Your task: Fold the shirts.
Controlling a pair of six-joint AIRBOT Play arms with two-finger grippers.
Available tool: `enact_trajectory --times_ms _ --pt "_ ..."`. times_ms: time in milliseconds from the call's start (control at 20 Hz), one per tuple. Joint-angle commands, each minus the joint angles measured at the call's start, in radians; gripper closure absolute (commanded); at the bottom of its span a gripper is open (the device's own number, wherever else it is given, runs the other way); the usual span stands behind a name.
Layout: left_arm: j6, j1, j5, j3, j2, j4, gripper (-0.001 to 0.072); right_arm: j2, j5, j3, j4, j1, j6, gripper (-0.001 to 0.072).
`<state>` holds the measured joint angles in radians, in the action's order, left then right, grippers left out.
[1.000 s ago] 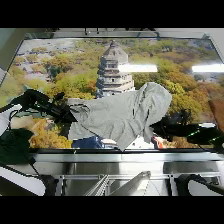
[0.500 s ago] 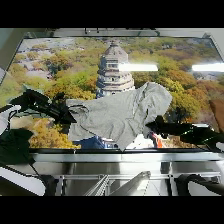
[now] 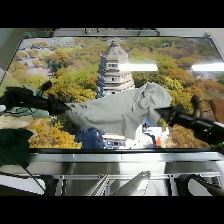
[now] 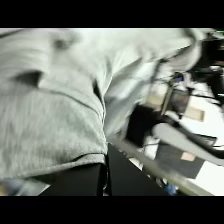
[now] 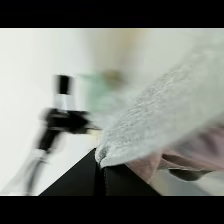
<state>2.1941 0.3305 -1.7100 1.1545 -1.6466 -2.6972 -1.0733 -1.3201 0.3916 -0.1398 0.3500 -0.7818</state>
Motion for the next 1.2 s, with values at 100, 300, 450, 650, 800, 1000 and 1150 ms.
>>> enact_trajectory --times_ms 100,300,450,650,800,1000,1150 --pt "0.057 0.069 -0.099 0.338 0.528 -0.301 0.0688 0.384 -0.346 0.226 -0.742 0.321 0.12 0.0691" --pt "0.01 0.266 0.127 0.649 0.752 -0.26 0.0685 0.579 0.069 0.36 -0.308 0.505 -0.166 0.0692" --pt "-0.075 0.265 0.086 0.504 0.797 -0.228 0.0685 0.58 0.064 0.355 0.29 0.346 -0.454 0.0692" --pt "-0.135 0.016 -0.031 0.032 0.822 -0.022 0.0685 0.524 -0.125 0.351 0.688 0.071 -0.61 0.0693" --pt "-0.137 -0.134 -0.035 -0.238 0.779 0.003 0.0692 0.515 -0.111 0.35 0.713 -0.008 -0.612 0.0694" --pt "-0.194 -0.187 0.092 -0.396 0.673 0.054 0.0692 0.435 -0.206 0.321 1.002 -0.005 -0.698 0.0694" --pt "-0.023 -0.24 -0.123 -0.385 0.661 -0.222 0.0693 0.5 -0.267 0.315 0.71 -0.004 -0.557 0.0694"
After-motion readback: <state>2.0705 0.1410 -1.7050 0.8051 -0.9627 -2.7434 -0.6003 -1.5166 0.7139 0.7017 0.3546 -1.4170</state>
